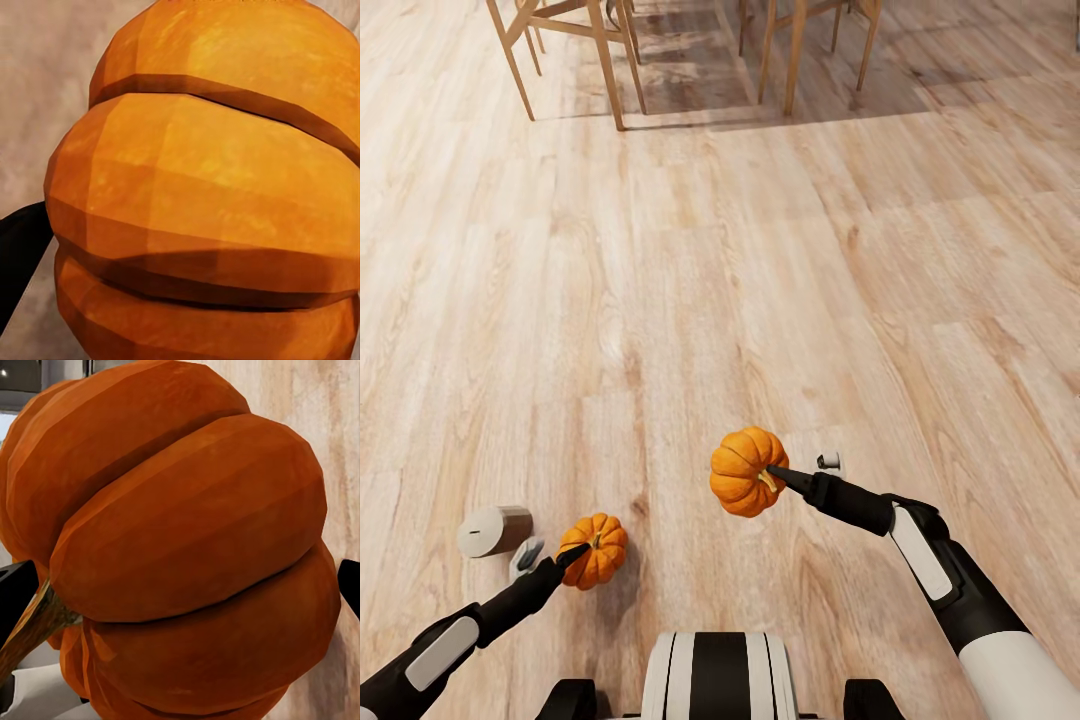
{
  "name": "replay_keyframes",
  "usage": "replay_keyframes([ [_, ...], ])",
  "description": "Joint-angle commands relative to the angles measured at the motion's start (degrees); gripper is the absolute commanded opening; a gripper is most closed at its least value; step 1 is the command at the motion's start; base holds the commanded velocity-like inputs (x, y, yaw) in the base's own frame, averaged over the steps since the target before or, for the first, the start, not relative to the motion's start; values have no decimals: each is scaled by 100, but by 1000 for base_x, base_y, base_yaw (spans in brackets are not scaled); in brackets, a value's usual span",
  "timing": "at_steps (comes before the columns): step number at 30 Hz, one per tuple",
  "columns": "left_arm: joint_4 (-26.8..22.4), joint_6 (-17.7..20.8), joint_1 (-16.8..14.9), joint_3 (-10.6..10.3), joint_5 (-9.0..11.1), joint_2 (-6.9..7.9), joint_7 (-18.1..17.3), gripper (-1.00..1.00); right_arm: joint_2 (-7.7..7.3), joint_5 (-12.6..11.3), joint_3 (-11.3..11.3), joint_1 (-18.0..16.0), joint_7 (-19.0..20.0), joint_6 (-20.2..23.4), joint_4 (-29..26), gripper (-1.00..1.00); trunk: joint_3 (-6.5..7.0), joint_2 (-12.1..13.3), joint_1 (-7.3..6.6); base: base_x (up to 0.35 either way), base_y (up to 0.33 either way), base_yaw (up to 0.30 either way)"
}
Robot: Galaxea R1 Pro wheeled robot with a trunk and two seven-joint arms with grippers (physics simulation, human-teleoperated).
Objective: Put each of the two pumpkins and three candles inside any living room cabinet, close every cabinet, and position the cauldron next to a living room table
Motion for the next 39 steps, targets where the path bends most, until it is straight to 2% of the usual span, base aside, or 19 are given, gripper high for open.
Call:
replay_keyframes([
  [1, 13, 5, -4, -4, 33, 7, 374, -100, -5, -50, 10, -3, -7, 41, 0, -100, -3, -1, 0, 0, 0, 0],
  [5, 14, 5, -5, -3, 33, 7, 374, -100, -5, -50, 10, -3, -5, 41, 0, -100, -3, -1, 0, 0, 0, 0],
  [23, -134, 39, -2, -5, 42, 22, 322, -100, -5, -54, 2, -3, -30, 73, 91, -100, 396, 23, -47, 0, 0, 0],
  [28, -414, 85, 3, -24, 42, 58, 328, -100, 2, -102, 2, -3, -536, 47, 107, -100, 507, 30, -59, 0, 0, 0],
  [37, -451, 216, 4, -13, 42, 108, 321, -100, 6, -88, 2, -3, -664, 33, 229, -100, 706, 42, -83, 0, 0, 0],
  [38, -453, 269, 4, -11, 42, 126, 321, -100, 8, -78, 0, -3, -687, 33, 232, -100, 728, 43, -85, 0, 0, 0],
  [39, -610, 401, 4, -13, 49, 226, 321, -100, 12, -72, -3, -3, -962, 33, 236, -100, 750, 44, -88, 0, 0, 0],
])
